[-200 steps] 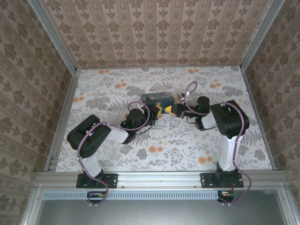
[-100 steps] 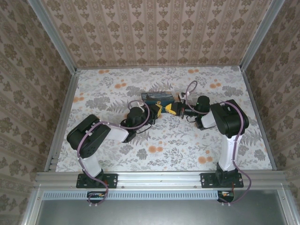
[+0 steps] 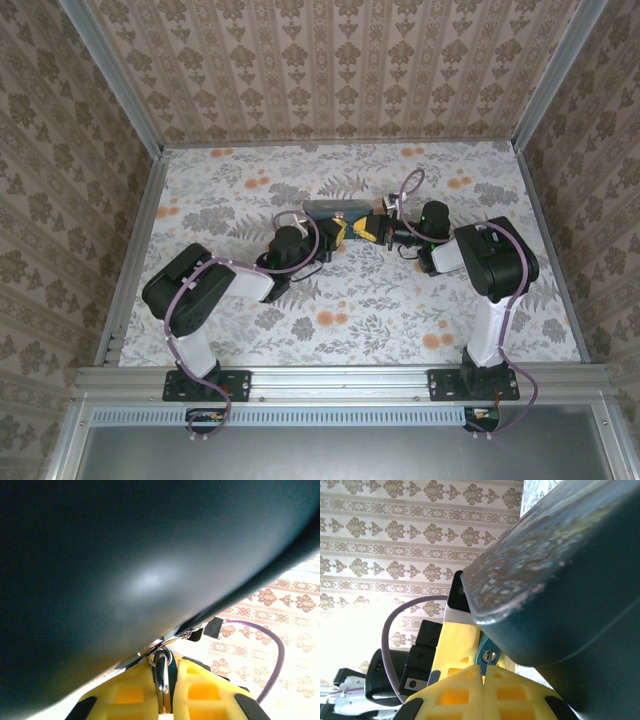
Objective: Unlock the padlock with the key
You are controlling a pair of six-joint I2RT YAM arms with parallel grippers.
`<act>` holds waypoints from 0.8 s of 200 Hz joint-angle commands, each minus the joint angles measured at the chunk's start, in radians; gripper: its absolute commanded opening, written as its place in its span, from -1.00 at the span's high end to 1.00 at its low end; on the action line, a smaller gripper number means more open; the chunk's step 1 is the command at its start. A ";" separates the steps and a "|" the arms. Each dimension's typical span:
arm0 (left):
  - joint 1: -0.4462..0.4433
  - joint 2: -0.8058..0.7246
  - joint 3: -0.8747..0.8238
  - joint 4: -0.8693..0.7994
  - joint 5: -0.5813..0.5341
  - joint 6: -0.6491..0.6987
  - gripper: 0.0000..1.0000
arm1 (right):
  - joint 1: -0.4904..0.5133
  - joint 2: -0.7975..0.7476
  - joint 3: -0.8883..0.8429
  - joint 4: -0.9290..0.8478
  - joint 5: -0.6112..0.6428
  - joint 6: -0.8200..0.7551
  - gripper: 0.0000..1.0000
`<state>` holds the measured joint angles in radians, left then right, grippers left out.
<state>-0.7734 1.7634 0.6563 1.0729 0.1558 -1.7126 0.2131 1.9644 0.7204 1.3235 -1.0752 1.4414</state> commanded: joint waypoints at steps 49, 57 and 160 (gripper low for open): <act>-0.095 -0.047 0.103 0.238 0.398 0.042 1.00 | 0.079 0.080 0.045 0.010 0.130 0.108 1.00; -0.096 -0.051 0.103 0.239 0.399 0.045 1.00 | 0.078 0.080 0.046 0.010 0.122 0.081 1.00; -0.080 -0.082 0.081 0.240 0.443 0.066 1.00 | 0.094 0.009 0.082 0.009 -0.042 -0.143 1.00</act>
<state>-0.7551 1.7584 0.6624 1.0687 0.1711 -1.6901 0.2226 1.9980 0.7567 1.3628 -1.1053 1.3510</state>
